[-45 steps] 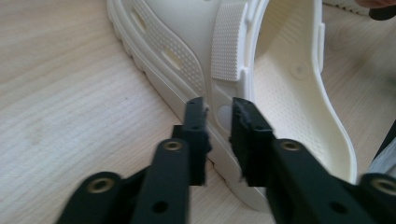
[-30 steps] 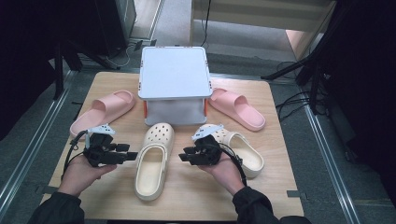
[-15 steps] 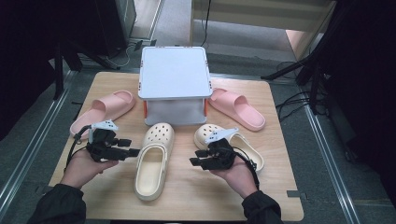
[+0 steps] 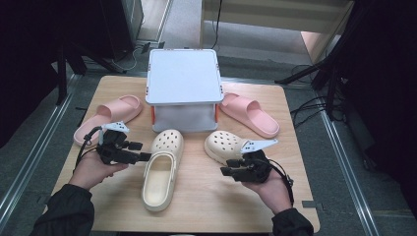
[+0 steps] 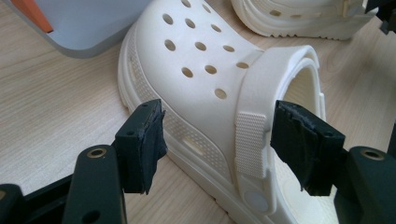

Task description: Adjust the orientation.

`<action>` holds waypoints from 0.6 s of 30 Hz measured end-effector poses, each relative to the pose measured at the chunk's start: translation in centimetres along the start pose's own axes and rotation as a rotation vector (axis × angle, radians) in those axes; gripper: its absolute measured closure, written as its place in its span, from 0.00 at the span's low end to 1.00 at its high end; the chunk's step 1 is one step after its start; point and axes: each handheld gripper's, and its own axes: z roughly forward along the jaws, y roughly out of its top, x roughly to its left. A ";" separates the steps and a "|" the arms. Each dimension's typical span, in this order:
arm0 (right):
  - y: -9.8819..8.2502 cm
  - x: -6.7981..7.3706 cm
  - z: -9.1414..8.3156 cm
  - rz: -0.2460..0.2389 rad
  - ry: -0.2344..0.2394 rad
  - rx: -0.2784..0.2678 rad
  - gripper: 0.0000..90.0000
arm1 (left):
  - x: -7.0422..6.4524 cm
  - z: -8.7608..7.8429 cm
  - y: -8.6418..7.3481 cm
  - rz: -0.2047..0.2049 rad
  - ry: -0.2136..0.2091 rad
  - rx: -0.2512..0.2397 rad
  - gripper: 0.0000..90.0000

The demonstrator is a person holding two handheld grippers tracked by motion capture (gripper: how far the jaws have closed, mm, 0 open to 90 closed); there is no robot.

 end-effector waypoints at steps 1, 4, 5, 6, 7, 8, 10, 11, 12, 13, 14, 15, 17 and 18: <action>-0.2 -0.1 -0.3 0.003 -0.008 -0.003 0.67 | 0.0 0.0 0.1 -0.007 -0.003 0.000 0.38; -0.5 -0.3 -1.0 0.012 -0.021 -0.006 0.66 | 0.2 0.1 0.3 -0.005 -0.007 -0.005 0.37; -0.6 -0.4 -1.2 0.004 -0.023 -0.013 0.66 | 0.2 0.1 0.4 -0.006 -0.006 -0.009 0.37; -0.6 -0.4 -1.2 0.004 -0.023 -0.013 0.66 | 0.2 0.1 0.4 -0.006 -0.006 -0.009 0.37; -0.9 -0.6 -1.8 0.011 -0.033 -0.020 0.65 | 0.2 0.1 0.5 -0.010 -0.010 -0.013 0.37; -1.0 -0.7 -2.1 0.013 -0.041 -0.022 0.65 | 0.3 0.2 0.6 -0.011 -0.010 -0.011 0.37; -1.1 -0.8 -2.3 0.017 -0.049 -0.024 0.65 | 0.3 0.2 0.7 -0.010 -0.013 -0.011 0.37; -1.4 -1.1 -2.8 0.026 -0.065 -0.033 0.65 | 0.4 0.2 0.7 -0.007 -0.015 -0.011 0.37; -1.5 -1.4 -3.0 0.030 -0.072 -0.035 0.65 | 0.3 0.3 0.8 -0.013 -0.017 -0.014 0.37; -1.6 -1.7 -3.2 0.035 -0.079 -0.037 0.65 | 0.3 0.3 0.8 -0.016 -0.016 -0.016 0.36; -1.7 -1.9 -3.3 0.044 -0.089 -0.039 0.65 | 0.4 0.3 0.9 -0.016 -0.013 -0.017 0.37; -1.8 -2.2 -3.4 0.051 -0.096 -0.040 0.65 | 0.4 0.3 0.9 -0.015 -0.013 -0.014 0.37; -1.9 -2.7 -3.5 0.060 -0.106 -0.039 0.65 | 0.4 0.3 0.9 -0.015 -0.014 -0.014 0.37; -2.0 -2.9 -3.4 0.068 -0.109 -0.035 0.65 | 0.3 0.3 0.9 -0.013 -0.013 -0.014 0.37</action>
